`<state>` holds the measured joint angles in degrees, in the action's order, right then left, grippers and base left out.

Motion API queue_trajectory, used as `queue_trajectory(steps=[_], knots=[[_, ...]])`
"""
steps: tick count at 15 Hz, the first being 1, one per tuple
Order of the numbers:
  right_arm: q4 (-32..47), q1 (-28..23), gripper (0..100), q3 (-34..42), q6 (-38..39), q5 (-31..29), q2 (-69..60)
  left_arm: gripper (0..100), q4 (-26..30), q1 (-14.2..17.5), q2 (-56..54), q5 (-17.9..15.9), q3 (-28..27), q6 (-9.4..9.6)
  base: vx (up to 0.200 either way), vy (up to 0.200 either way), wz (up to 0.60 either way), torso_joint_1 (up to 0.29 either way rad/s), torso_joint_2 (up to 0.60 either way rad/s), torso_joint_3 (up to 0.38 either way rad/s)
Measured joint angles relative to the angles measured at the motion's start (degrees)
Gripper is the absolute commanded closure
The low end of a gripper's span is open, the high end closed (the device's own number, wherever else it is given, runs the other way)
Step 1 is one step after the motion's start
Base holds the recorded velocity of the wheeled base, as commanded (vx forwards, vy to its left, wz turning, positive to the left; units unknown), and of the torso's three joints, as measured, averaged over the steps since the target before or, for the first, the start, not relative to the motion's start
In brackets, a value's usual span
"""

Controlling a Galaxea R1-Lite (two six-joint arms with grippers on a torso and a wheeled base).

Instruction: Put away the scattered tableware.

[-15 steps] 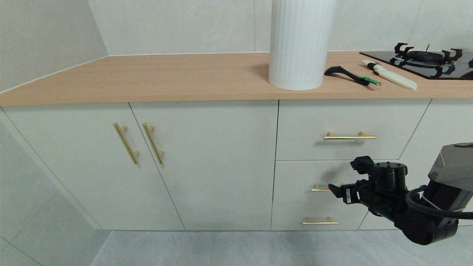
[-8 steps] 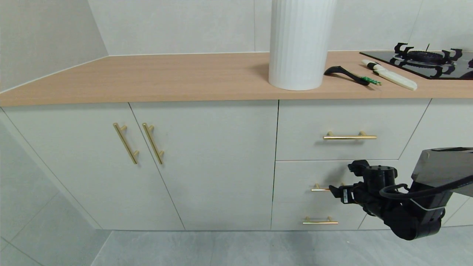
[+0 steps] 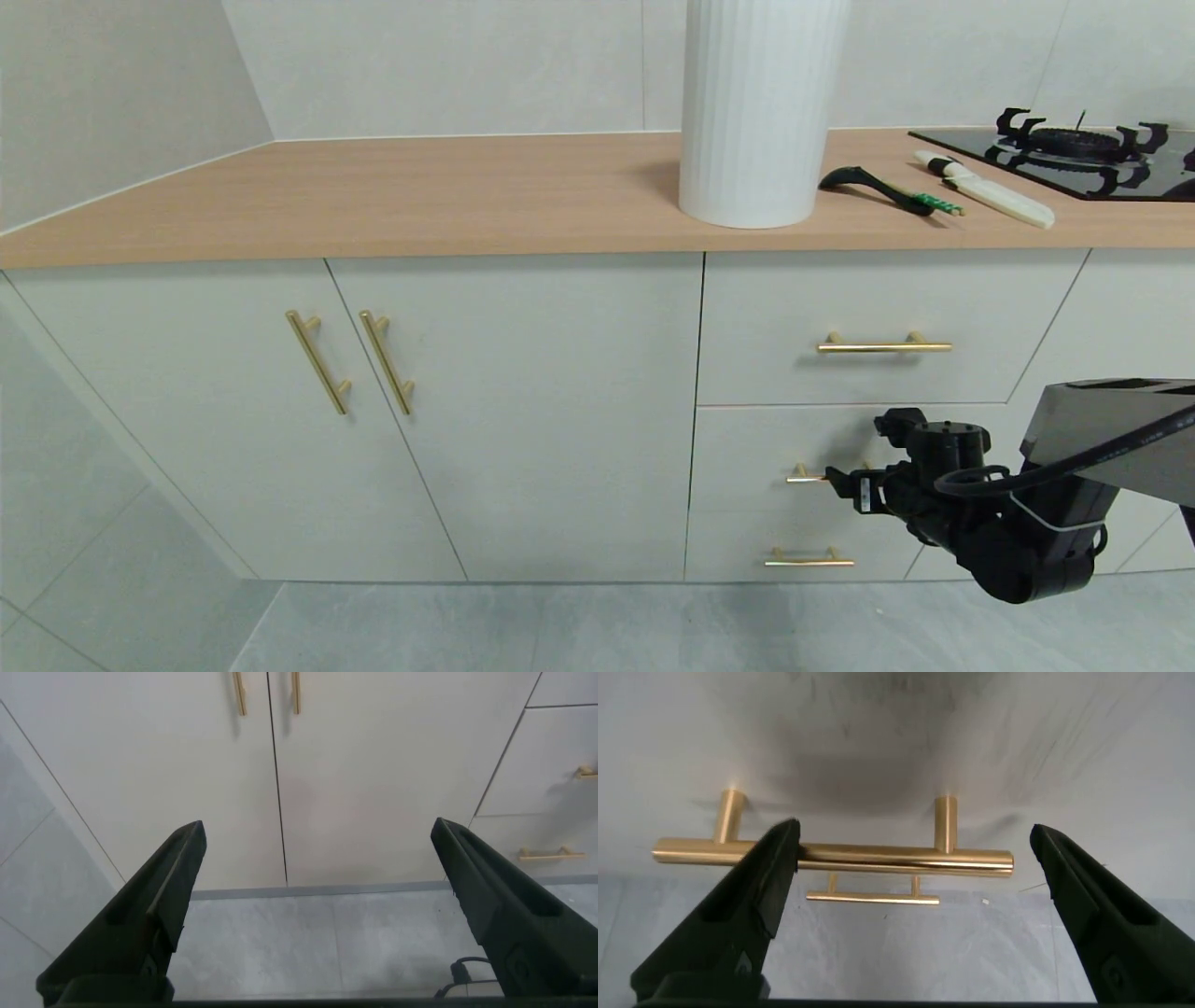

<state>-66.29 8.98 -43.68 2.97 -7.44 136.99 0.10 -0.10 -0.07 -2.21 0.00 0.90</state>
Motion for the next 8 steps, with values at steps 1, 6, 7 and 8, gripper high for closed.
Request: queue_trajectory(steps=[1, 6, 7, 8], knots=[[-0.05, 0.02, 0, 0.11, 0.02, 0.02, 0.23, 0, -0.02, 0.00, 0.00, 0.00, 0.00, -0.01, 0.000, 0.000, 0.00, 0.000, 0.00, 0.000], [0.17, 0.05, 0, 0.82, -0.09, 0.05, 0.44, 0, -0.02, 0.00, 0.00, 0.00, 0.00, -0.01, 0.000, 0.000, 0.00, 0.000, 0.00, 0.000], [0.28, 0.05, 0, 0.90, -0.09, 0.07, 0.45, 0, -0.02, 0.00, 0.00, 0.00, 0.00, -0.04, 0.000, 0.000, 0.00, 0.000, 0.00, 0.000], [0.37, 0.05, 0, 0.93, -0.13, 0.07, 0.52, 0, 0.00, 0.02, 0.00, 0.00, -0.02, -0.01, 0.000, 0.000, 0.00, 0.000, 0.00, 0.000]])
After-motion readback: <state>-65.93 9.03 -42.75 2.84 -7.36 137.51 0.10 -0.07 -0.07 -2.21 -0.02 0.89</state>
